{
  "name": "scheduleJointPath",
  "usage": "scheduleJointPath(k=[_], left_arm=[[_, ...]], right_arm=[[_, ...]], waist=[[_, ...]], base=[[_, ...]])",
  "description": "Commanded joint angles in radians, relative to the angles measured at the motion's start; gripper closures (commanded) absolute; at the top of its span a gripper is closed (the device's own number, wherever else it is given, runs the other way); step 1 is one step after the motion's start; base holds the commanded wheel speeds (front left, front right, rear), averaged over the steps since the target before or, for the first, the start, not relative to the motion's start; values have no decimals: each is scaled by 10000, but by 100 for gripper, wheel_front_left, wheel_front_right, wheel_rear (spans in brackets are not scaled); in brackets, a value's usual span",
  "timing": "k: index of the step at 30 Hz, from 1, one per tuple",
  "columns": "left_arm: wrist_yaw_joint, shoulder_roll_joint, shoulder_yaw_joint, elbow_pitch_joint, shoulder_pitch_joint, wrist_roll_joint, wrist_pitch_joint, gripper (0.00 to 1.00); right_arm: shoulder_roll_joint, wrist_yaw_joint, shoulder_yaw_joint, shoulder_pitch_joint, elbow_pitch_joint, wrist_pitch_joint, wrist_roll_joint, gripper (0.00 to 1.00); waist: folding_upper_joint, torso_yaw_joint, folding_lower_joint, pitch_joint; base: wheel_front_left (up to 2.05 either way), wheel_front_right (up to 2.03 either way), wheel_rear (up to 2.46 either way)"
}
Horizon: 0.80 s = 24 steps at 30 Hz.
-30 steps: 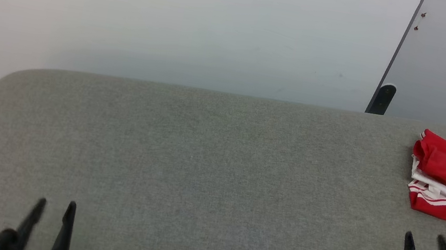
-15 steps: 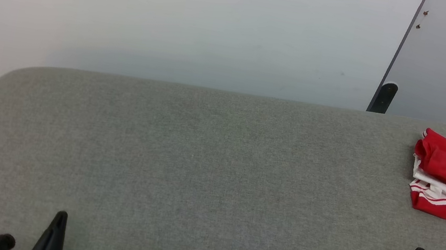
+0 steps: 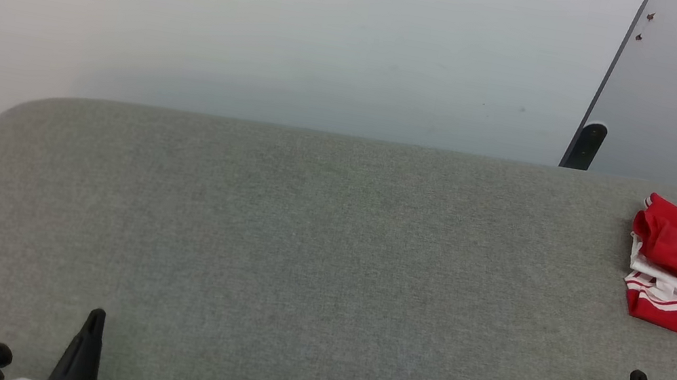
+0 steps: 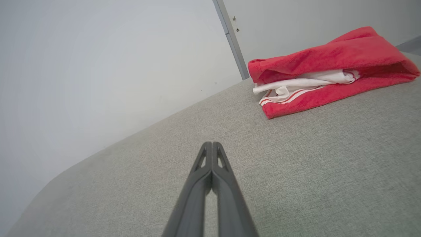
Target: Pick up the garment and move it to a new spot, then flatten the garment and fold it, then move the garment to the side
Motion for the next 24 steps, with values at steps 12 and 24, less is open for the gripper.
scheduleJointPath(k=[12, 24], left_arm=[[-17, -155, 162, -78, -523, -1756, 468, 100], [-22, -330, 254, -36, -748, -3135, 872, 100]], right_arm=[[82, -5, -30, -396, -254, 414, 2036, 100], [178, -7, -49, -495, -320, 774, 3660, 100]], waist=[[-1, 28, 0, 60], [-1, 55, 0, 119]], base=[[0, 0, 0], [0, 0, 0]])
